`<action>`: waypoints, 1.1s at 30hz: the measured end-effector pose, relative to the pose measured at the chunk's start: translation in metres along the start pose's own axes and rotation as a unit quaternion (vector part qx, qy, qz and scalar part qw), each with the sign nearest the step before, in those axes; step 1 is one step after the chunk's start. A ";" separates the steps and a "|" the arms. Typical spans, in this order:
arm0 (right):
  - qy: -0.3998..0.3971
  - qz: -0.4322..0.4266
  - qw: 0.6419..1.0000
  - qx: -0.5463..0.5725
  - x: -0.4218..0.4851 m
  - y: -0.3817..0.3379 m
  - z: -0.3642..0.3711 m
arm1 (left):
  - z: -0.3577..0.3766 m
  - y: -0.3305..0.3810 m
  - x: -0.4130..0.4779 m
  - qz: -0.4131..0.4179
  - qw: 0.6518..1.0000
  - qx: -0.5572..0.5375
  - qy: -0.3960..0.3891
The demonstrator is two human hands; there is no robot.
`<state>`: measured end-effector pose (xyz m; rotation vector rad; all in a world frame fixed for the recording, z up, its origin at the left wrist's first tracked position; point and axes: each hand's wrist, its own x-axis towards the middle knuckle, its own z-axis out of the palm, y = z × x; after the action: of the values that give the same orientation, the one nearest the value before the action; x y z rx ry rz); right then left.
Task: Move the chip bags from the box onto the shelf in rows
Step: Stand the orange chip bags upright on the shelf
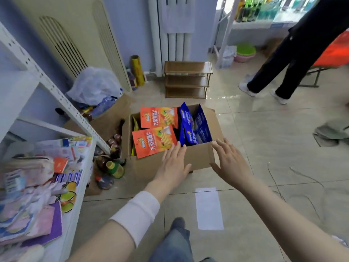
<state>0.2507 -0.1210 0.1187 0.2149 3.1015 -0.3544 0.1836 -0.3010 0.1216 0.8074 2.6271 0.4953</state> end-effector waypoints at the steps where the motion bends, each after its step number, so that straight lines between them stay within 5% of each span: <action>1: -0.003 0.006 1.000 0.004 0.008 0.010 0.000 | 0.002 0.003 0.014 0.003 1.000 0.001 -0.006; 11: -0.043 0.041 0.998 0.011 0.093 0.137 -0.002 | 0.030 0.054 0.158 -0.013 0.999 0.014 -0.040; 23: -0.134 -0.128 0.983 -0.001 0.240 0.317 -0.031 | 0.068 0.155 0.304 -0.229 0.971 -0.071 0.009; 33: -0.200 -0.292 0.935 -0.030 0.357 0.286 -0.028 | 0.068 0.147 0.351 -0.391 0.907 -0.135 0.085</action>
<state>-0.0639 0.2094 0.0722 -0.7042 2.6919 -0.2601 0.0079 0.0355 0.0457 -0.4001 2.6559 0.6759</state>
